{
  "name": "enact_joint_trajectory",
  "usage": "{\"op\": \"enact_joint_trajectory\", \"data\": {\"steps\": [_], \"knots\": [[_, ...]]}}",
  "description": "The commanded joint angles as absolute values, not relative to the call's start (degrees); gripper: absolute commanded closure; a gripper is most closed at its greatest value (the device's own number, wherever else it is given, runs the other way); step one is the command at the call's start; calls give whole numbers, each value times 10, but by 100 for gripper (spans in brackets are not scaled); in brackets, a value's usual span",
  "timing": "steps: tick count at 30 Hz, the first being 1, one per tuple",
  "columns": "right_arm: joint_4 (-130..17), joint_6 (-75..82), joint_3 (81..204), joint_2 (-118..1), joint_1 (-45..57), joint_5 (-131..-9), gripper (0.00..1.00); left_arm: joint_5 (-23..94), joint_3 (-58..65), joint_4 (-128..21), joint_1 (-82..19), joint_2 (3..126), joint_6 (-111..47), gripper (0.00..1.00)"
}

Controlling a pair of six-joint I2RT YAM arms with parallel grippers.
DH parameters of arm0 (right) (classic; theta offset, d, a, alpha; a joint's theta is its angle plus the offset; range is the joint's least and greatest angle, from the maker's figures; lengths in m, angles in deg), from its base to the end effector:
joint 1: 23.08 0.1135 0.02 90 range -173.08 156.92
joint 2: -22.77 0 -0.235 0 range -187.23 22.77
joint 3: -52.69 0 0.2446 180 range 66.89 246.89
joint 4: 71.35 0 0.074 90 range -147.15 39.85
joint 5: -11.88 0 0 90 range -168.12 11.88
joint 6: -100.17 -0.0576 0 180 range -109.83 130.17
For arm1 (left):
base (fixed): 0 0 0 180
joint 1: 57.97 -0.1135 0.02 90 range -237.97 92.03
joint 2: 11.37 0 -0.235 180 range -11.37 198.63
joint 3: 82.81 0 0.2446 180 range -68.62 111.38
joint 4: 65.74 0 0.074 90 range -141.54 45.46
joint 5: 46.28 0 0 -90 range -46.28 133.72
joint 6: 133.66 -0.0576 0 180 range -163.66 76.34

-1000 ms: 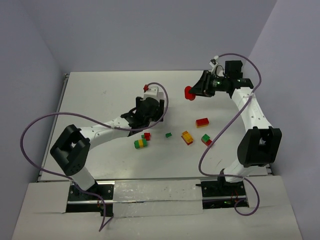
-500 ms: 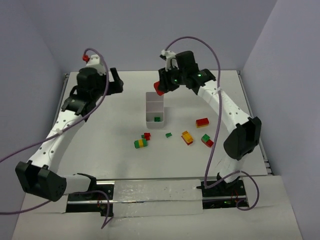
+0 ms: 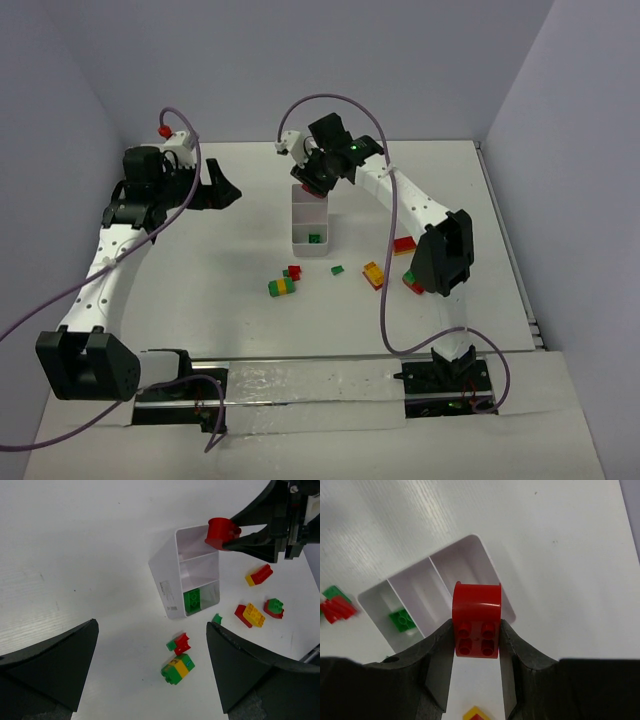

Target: Sort the legos into containers by color

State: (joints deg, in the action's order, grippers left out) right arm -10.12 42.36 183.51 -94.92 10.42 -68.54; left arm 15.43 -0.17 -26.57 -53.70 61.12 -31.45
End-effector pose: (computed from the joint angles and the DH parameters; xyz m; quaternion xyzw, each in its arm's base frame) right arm 0.3739 0.2590 0.2798 -0.5298 0.7657 0.0821 0.3554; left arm 0.2963 -0.0495 0.3202 0.0658 0.8422 -0.2789 0.4567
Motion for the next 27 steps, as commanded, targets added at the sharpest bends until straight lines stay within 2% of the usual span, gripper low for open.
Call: {"op": "enact_joint_trajectory", "data": {"steps": [1, 12, 16, 21, 22, 27], "knots": [[-85, 517, 1863, -947, 101, -699, 97, 89, -1, -274, -543, 623, -329, 1], [-88, 545, 1881, -975, 103, -693, 87, 77, 1, -278, -548, 635, -340, 1], [-90, 552, 1891, -988, 105, -697, 81, 75, 1, -277, -551, 636, -343, 1], [-100, 553, 1891, -995, 108, -702, 59, 72, 0, -278, -554, 638, -344, 1], [-100, 553, 1891, -995, 109, -703, 59, 72, 1, -278, -554, 638, -344, 1], [-101, 548, 1892, -994, 112, -705, 37, 72, 6, -275, -557, 638, -347, 1]]}}
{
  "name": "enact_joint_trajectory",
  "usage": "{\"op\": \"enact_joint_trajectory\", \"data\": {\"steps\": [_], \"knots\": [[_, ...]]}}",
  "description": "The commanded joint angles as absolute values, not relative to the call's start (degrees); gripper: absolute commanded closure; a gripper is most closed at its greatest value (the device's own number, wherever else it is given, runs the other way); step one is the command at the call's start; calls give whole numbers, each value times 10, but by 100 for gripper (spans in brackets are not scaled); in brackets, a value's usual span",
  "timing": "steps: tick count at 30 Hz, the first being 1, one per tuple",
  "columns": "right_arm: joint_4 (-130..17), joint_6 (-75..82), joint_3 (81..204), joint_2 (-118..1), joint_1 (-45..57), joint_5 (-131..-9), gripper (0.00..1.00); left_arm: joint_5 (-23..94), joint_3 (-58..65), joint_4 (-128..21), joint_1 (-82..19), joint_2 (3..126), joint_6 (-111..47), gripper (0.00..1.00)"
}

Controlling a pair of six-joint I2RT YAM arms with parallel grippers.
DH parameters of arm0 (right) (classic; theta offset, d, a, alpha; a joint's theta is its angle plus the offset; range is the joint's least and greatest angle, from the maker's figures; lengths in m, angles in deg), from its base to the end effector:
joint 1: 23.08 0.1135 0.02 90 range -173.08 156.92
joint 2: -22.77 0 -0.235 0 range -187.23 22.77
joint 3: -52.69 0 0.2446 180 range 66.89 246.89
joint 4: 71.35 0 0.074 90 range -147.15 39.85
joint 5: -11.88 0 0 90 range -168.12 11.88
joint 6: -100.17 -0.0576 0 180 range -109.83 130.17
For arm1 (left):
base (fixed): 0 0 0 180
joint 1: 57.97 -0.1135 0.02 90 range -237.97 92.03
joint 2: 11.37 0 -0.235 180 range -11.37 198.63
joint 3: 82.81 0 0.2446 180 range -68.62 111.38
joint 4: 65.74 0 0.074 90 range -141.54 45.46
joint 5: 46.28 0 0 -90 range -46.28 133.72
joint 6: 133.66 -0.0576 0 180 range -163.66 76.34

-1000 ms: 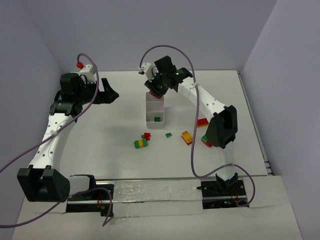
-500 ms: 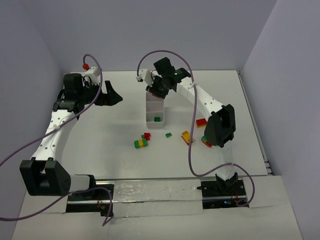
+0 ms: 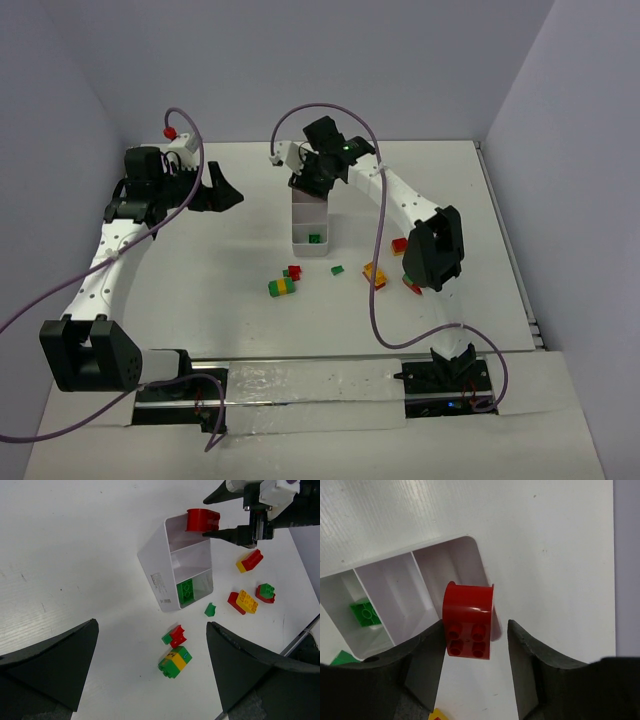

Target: Sort the legos into containers by color

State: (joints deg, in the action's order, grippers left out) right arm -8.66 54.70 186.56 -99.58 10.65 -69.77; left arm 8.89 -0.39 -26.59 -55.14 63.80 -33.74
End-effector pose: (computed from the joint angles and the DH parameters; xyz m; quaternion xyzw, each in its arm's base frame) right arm 0.3842 0.2666 0.2588 -0.6124 0.7144 0.0372 0.3365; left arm 0.3035 -0.0479 0.3075 0.0935 0.8415 -0.3115 0.4314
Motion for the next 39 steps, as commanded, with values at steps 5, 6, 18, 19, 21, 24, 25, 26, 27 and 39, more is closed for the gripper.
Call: {"op": "enact_joint_trajectory", "data": {"steps": [5, 6, 18, 19, 21, 24, 25, 26, 27, 39], "knots": [[-91, 537, 1888, -956, 112, -696, 23, 65, 6, -277, -557, 634, -344, 1], [-90, 536, 1877, -942, 112, -694, 19, 63, 6, -279, -557, 634, -342, 1], [-58, 597, 1656, -739, -16, -694, 20, 48, -15, -285, -556, 611, -363, 1], [-38, 626, 1627, -733, -32, -695, 22, 39, -15, -282, -556, 612, -370, 1], [-11, 666, 1592, -725, -69, -700, 25, 28, -12, -270, -554, 621, -383, 1], [10, 732, 1529, -728, -90, -734, 28, 7, -1, -255, -553, 637, -394, 1], [10, 746, 1516, -732, -95, -747, 29, 0, 1, -251, -552, 641, -397, 1], [11, 756, 1507, -738, -98, -759, 30, -5, 3, -249, -550, 645, -400, 1], [11, 764, 1498, -746, -100, -768, 30, -7, 4, -245, -548, 648, -404, 1], [7, 769, 1503, -827, -81, -780, 29, 31, 3, -224, -524, 665, -430, 1]]}}
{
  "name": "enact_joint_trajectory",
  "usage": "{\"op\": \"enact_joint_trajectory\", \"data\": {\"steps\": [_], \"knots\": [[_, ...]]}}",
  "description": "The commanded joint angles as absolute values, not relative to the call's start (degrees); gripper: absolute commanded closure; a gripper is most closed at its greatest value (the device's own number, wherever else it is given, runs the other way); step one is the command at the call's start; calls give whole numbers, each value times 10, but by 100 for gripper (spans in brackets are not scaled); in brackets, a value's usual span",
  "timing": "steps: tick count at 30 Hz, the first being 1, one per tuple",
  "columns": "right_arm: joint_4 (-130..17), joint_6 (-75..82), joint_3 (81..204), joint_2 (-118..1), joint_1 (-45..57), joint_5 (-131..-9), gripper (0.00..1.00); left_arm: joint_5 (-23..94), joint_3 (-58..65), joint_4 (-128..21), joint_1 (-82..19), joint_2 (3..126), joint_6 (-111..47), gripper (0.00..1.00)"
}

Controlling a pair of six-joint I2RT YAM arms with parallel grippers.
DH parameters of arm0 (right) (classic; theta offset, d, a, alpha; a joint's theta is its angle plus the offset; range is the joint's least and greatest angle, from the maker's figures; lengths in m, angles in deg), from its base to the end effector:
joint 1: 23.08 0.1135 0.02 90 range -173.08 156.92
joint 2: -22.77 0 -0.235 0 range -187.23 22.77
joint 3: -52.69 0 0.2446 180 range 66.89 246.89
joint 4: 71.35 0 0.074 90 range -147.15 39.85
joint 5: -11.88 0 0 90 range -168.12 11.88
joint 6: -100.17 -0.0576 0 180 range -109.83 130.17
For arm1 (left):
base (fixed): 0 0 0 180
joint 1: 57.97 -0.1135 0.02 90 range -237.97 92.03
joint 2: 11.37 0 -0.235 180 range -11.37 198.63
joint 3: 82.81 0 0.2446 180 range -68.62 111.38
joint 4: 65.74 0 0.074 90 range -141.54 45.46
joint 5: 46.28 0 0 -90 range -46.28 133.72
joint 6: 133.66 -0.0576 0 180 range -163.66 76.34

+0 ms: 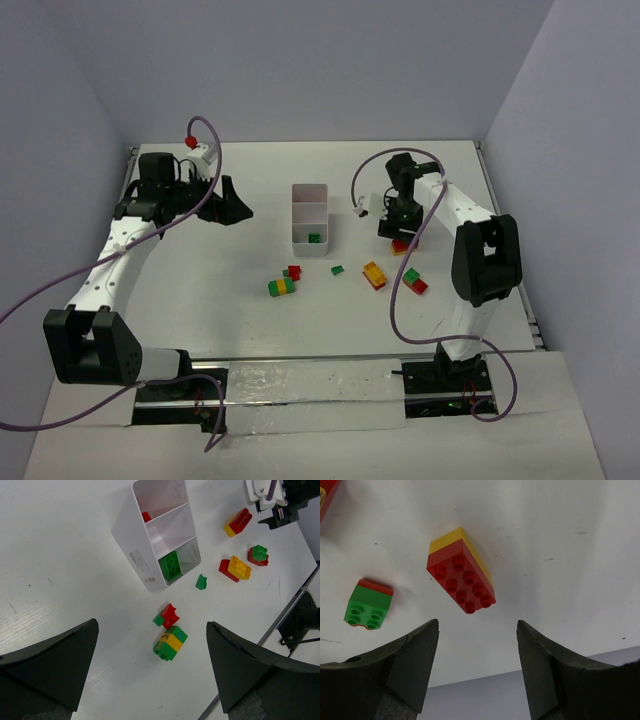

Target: Sort the legos into containers by color

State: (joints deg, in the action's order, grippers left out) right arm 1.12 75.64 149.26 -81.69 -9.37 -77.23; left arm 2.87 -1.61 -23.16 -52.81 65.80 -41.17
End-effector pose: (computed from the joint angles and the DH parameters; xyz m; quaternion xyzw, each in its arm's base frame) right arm 0.3330 0.0822 0.1777 -0.6355 0.7675 -0.0297 0.0790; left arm 0.2991 -0.0648 0.2866 0.1711 0.8405 -0.3408 0.3849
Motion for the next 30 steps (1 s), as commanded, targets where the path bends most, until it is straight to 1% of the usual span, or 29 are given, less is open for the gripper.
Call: {"op": "enact_joint_trajectory", "data": {"steps": [1, 6, 13, 20, 23, 28, 29, 30], "knots": [[5, 766, 1502, -835, -75, -779, 29, 32, 6, -224, -523, 669, -430, 1], [-3, 761, 1495, -853, -58, -780, 29, 37, 12, -221, -523, 676, -430, 1], [-25, 764, 1482, -879, -51, -796, 32, 41, 8, -224, -523, 684, -430, 1], [-50, 771, 1462, -889, -46, -809, 33, 39, 17, -223, -523, 695, -430, 1], [-56, 773, 1457, -889, -45, -810, 42, 41, 17, -224, -523, 697, -430, 1], [-64, 775, 1447, -874, -45, -816, 65, 43, 12, -227, -523, 693, -430, 1], [-64, 774, 1446, -869, -46, -817, 66, 44, 12, -228, -523, 692, -430, 1], [-62, 773, 1445, -859, -47, -819, 71, 46, 12, -228, -523, 690, -430, 1]]}}
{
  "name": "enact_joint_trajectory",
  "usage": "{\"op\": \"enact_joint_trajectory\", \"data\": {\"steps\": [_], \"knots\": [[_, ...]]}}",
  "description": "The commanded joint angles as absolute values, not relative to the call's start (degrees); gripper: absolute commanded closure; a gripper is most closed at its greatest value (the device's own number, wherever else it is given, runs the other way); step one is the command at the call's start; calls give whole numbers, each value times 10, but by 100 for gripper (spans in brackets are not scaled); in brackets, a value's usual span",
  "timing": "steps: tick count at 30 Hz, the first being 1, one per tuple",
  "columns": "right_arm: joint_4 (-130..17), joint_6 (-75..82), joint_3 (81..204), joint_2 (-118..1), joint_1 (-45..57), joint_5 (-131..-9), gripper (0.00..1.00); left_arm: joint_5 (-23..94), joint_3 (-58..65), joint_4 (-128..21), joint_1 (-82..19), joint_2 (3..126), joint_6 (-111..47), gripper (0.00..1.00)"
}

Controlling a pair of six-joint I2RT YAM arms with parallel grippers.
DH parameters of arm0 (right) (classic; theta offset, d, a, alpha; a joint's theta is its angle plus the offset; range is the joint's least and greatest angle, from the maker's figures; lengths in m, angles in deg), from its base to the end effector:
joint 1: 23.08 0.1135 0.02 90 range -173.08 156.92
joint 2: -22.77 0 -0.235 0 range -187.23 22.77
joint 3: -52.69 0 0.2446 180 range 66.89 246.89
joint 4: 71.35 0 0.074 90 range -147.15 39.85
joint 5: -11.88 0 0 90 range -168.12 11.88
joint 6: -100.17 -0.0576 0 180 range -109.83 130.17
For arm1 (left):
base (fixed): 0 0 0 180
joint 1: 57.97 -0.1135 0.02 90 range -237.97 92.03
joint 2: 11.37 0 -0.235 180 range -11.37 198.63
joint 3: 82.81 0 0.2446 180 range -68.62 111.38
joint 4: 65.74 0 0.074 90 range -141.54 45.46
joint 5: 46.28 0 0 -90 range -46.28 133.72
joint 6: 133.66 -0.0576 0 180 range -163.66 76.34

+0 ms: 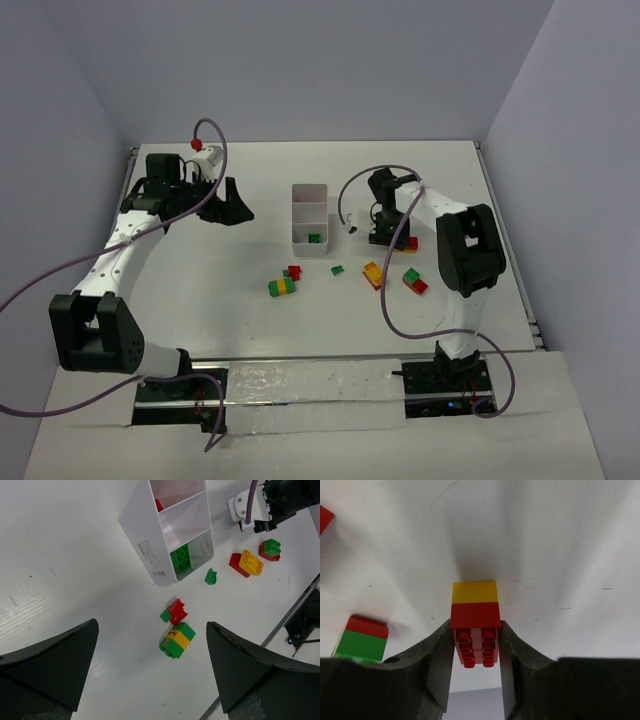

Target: Sort the legos into containers by color

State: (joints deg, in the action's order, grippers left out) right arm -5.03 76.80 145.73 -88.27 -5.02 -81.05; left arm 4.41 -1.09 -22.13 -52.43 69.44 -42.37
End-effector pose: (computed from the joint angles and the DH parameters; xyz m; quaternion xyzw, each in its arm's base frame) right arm 0.3337 0.1057 0.1264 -0.6716 0.7388 -0.0436 0.0346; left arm 0.3092 -0.0667 0.2690 0.1668 0.8570 -0.3301 0.3588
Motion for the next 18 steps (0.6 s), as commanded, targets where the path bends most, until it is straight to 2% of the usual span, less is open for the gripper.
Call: {"op": "enact_joint_trajectory", "data": {"steps": [1, 4, 7, 13, 18], "knots": [[-59, 772, 1446, -851, -48, -821, 76, 46, 11, -229, -523, 688, -430, 1], [-32, 766, 1464, -825, -59, -820, 91, 47, 9, -236, -522, 676, -430, 2], [9, 742, 1523, -785, -84, -769, 100, 27, 6, -251, -522, 660, -440, 4], [108, 622, 1725, -754, -108, -551, 100, -53, 61, -267, -510, 652, -463, 4], [67, 486, 1744, -707, -92, -362, 100, -83, 36, -363, -439, 627, -383, 3]]}}
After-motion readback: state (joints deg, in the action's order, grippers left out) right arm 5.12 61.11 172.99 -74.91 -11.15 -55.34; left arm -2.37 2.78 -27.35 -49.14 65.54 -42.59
